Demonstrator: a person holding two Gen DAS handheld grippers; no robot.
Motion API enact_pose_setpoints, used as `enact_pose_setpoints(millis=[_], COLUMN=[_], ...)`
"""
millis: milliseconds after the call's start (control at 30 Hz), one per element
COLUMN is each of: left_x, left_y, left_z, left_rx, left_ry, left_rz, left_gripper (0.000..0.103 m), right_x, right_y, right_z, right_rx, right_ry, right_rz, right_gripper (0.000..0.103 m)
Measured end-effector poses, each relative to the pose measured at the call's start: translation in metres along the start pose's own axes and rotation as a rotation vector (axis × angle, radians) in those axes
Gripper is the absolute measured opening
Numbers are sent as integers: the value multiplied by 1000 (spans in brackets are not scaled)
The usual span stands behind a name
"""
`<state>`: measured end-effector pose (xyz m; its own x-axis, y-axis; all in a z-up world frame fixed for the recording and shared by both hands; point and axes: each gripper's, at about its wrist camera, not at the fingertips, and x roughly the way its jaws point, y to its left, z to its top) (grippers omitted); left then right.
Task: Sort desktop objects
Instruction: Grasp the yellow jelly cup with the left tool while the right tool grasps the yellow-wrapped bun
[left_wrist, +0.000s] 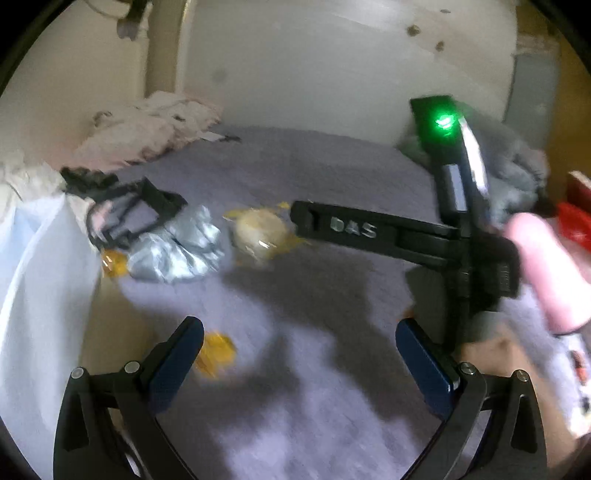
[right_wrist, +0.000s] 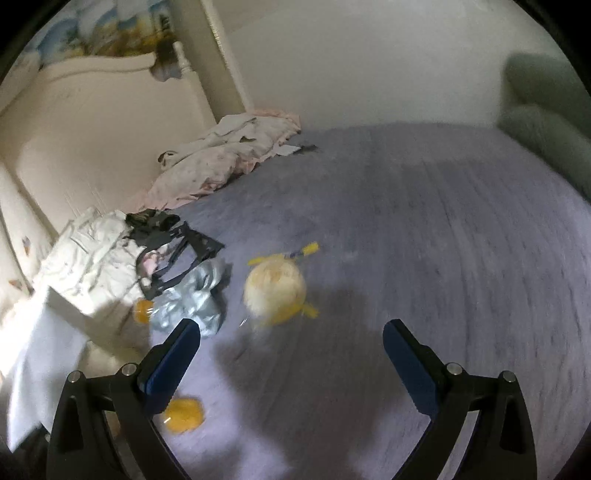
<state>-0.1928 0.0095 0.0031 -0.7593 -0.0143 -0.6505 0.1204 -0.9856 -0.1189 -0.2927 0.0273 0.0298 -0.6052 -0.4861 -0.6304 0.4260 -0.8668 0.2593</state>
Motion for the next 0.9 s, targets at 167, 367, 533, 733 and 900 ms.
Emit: enact_pose_setpoints(millis=[167,367,533,733,900], left_x=[44,109,111,107,102], left_y=[30,62,37,45,44], left_z=[1,-22,-21,-23,-24], left_rx=[-44,-127,-11,-54,-65], left_ry=[31,180,194,178,161], left_rz=[7,43,149,113,97], left_gripper=[103,102,102,102,93], right_x=[47,120,171,134,99], right_y=[18,45,26,-20,-49], right_z=[11,9,8,0,-21], right_rx=[-140,-266,-207,51,218], right_ry=[43,77,220,82,5], right_rz=[21,-53,-118,-35,36], right_gripper=[100,100,83,56,55])
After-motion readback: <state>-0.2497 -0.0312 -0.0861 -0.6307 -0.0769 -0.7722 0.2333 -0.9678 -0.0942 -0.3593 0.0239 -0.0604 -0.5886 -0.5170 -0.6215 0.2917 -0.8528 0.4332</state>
